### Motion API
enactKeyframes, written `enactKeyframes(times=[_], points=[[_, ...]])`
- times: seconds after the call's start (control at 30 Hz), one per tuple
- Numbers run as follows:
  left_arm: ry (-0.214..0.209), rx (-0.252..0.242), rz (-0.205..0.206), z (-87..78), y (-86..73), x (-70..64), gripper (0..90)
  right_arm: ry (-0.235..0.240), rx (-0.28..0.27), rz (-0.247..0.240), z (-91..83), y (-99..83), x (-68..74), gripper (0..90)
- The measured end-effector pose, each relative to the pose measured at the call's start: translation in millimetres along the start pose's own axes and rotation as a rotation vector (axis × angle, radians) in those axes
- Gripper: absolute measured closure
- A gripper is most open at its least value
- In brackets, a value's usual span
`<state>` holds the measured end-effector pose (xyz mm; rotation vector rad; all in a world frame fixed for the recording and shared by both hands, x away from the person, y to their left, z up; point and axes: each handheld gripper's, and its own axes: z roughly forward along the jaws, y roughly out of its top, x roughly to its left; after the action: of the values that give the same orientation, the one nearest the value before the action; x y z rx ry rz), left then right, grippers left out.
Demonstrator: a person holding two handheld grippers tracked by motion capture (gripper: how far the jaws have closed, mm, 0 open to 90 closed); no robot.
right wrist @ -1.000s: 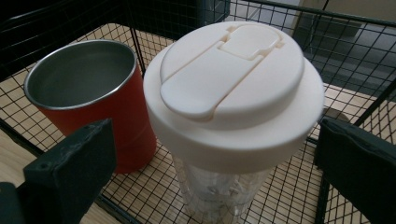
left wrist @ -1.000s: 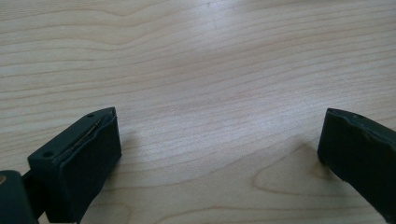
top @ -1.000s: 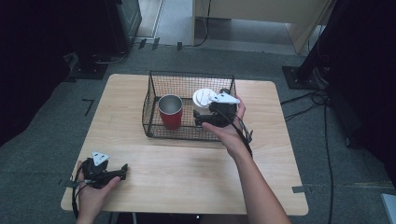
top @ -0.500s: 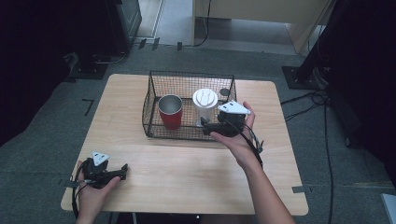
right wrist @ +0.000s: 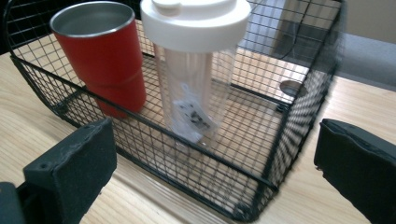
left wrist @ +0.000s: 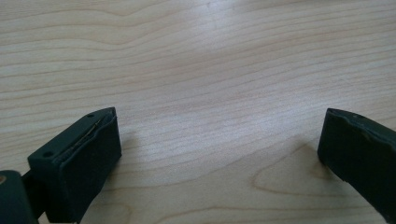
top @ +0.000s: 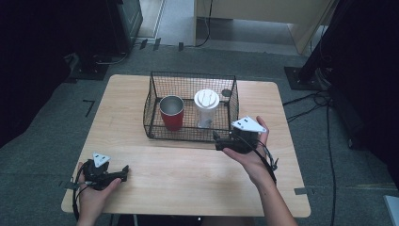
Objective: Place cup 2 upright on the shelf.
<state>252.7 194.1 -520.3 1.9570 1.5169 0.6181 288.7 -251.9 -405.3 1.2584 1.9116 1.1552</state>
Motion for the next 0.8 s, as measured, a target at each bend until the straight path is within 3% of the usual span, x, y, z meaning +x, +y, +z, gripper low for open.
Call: enactKeyframes(times=[0.8], points=[[0.000, 0.000, 0.000, 0.0, 0.0, 0.0, 0.1, -0.128, 0.070, 0.079, -37.7, -70.2, -53.1, 0.0]])
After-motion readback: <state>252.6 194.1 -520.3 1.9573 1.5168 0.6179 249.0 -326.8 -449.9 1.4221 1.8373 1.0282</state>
